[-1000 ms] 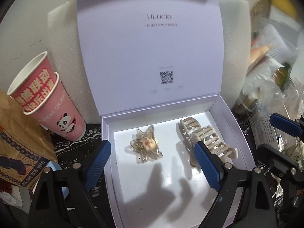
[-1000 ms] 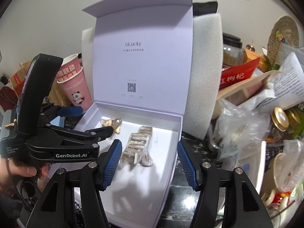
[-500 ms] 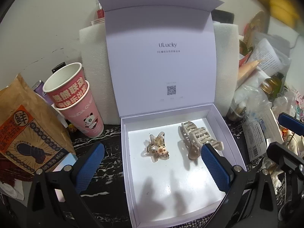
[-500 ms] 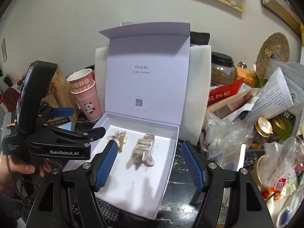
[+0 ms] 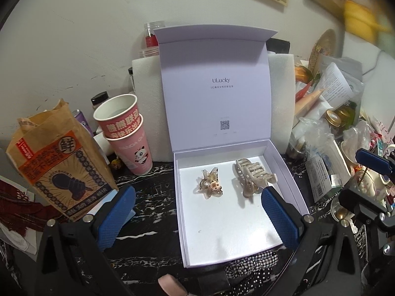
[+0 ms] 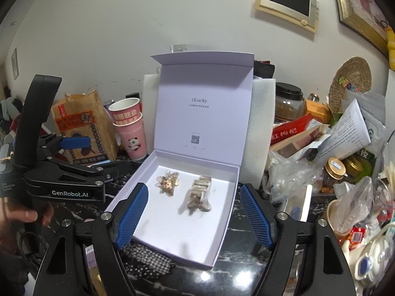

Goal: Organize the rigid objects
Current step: 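Withdraw both open tools from the box back over the table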

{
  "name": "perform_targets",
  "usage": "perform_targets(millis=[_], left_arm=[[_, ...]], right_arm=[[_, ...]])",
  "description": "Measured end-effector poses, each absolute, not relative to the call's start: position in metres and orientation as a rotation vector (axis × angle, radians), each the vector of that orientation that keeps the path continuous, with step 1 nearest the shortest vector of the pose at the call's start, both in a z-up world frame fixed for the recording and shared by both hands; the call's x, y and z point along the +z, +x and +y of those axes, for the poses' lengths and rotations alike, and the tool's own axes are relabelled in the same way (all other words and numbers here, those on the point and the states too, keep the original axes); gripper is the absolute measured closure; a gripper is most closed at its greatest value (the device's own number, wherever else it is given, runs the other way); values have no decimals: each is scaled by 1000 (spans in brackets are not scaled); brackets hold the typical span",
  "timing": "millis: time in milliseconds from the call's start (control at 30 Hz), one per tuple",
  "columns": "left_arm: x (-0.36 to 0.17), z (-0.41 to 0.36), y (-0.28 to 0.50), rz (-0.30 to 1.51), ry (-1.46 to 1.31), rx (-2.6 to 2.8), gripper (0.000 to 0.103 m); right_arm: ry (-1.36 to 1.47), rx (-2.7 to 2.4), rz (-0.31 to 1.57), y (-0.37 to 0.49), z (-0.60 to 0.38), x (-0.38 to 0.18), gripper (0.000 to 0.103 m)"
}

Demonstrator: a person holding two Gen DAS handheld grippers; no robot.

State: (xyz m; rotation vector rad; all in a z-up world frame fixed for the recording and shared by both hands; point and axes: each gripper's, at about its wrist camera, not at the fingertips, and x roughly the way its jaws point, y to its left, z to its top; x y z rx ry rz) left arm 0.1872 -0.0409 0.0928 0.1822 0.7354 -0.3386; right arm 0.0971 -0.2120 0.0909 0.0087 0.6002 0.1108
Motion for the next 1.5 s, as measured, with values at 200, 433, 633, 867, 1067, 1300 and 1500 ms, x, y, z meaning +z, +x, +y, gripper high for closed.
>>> perform_targets(millis=[200,433,633,867,1067,1300,1500], left_arm=[[101,-32,165,705,188,-328,0],[109,-21,136,677,177,-325,0],[108,-14,114,686,171,-336,0],[100,-3,89,692,164,-339,0],[89,4,73,716,159,-344,0],[70,10,58,720,201,-295,0],[50,19,49,771,162,-299,0]], right_arm=[[6,119,584,77,-204,94,20],[6,122,578,59,-201,96,19],[8,129,576,37,-195,92,19],[10,155,594,18,-189,80,19],[16,175,619,5,-183,66,19],[24,190,657,-9,-177,46,19],[45,224,697,-18,-174,27,19]])
